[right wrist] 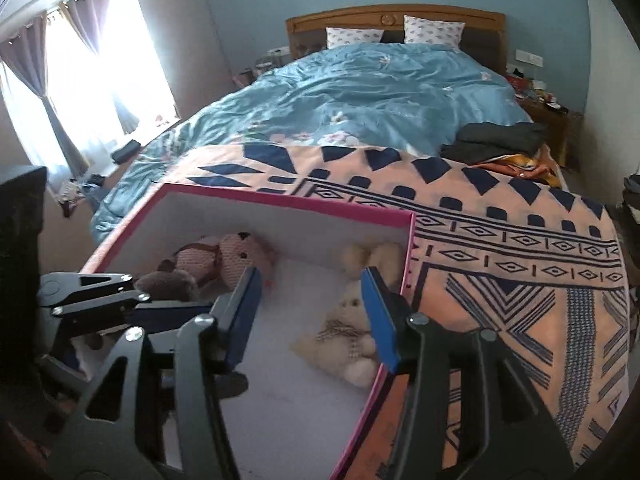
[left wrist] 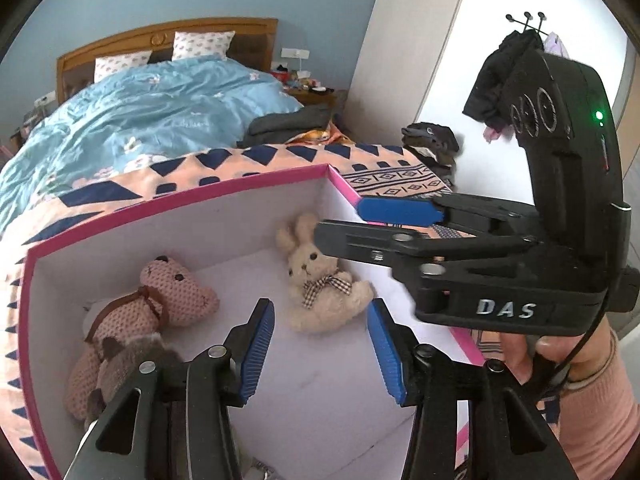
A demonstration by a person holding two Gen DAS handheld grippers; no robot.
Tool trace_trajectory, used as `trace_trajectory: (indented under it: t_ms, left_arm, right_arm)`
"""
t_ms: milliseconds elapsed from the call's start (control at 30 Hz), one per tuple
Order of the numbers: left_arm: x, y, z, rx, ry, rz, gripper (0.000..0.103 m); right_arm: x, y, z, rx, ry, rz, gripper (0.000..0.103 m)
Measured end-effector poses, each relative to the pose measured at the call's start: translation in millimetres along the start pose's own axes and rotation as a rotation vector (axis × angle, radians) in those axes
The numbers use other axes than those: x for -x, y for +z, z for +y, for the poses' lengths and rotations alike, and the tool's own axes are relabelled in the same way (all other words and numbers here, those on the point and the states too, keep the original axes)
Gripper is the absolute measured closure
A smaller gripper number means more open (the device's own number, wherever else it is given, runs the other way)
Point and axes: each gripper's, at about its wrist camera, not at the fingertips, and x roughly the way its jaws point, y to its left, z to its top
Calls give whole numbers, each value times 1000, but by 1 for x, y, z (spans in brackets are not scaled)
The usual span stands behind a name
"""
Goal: Organize objects
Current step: 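Move the right gripper to the pink fabric pouch and grasp it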
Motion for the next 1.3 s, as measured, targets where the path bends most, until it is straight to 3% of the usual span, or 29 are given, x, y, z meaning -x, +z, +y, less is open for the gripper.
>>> trace_trajectory:
  t_ms: [100,367,533,767,1033,1300]
  left_arm:
    - [15,-8,-3,-19,-12,-40,41]
    - [79,-51,-21,-93,-57,-153,34]
    - [105,-87,-28,-102,-68,-172,31]
    - [96,-148,-22,-43,-106,-71,31]
    - [83,-202,-18,55,-153,15,31]
    - [80,-233,-17,87,-131,67,31]
  right_arm:
    - [14,-10,4,1,25,-10,49]
    - [69,-39,31,39,146,-80,47]
    - [102,-72,56,89,228,-104,42]
    - [106,-124,83,118,340,-19,41]
    - [76,-180,101,90,393,118,42]
    - [49,-212,99,-5,392,206,41]
